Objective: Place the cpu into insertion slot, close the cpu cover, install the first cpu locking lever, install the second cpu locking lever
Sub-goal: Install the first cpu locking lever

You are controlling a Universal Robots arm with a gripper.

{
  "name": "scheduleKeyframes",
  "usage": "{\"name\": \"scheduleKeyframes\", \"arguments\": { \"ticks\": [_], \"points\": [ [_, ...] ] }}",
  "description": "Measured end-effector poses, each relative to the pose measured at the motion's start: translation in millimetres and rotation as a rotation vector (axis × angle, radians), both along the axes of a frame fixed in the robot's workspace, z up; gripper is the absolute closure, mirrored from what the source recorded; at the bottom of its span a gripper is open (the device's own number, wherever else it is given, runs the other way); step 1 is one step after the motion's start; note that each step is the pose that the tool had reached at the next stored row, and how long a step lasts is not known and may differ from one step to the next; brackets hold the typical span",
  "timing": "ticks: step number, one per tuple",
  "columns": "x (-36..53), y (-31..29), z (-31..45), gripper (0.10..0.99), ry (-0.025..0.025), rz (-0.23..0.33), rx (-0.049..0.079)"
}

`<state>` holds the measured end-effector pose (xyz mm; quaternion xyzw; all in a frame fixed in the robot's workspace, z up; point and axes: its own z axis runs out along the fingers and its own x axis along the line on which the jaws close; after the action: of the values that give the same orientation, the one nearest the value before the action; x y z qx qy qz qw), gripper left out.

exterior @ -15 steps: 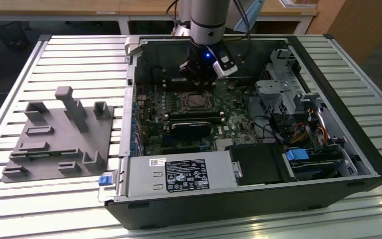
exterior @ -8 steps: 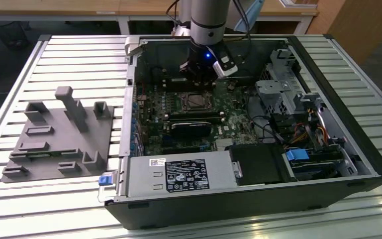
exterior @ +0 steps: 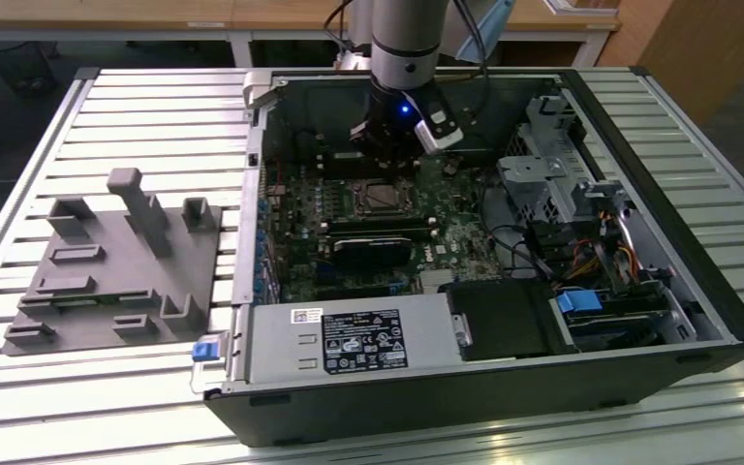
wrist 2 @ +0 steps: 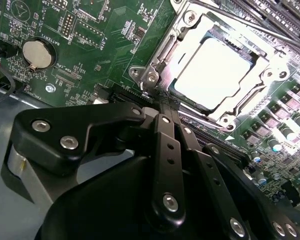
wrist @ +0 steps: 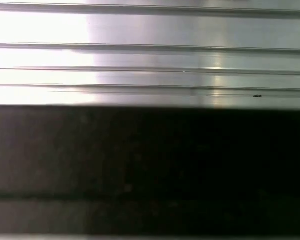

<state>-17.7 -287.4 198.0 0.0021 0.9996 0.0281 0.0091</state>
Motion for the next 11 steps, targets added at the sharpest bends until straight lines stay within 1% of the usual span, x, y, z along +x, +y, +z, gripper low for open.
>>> {"name": "scheduleKeyframes", "arguments": {
  "ticks": [2,4,9,11],
  "points": [
    [0.2,0.2,1.0,0.976,-0.0010,0.000,0.002],
    [0.1,0.2,2.0,0.976,-0.0007,0.000,0.001],
    [0.0,0.0,1.8,0.976,-0.0002,0.000,-0.017],
    [0.1,0.0,1.0,0.976,0.0000,0.000,-0.021]
  ]
}}
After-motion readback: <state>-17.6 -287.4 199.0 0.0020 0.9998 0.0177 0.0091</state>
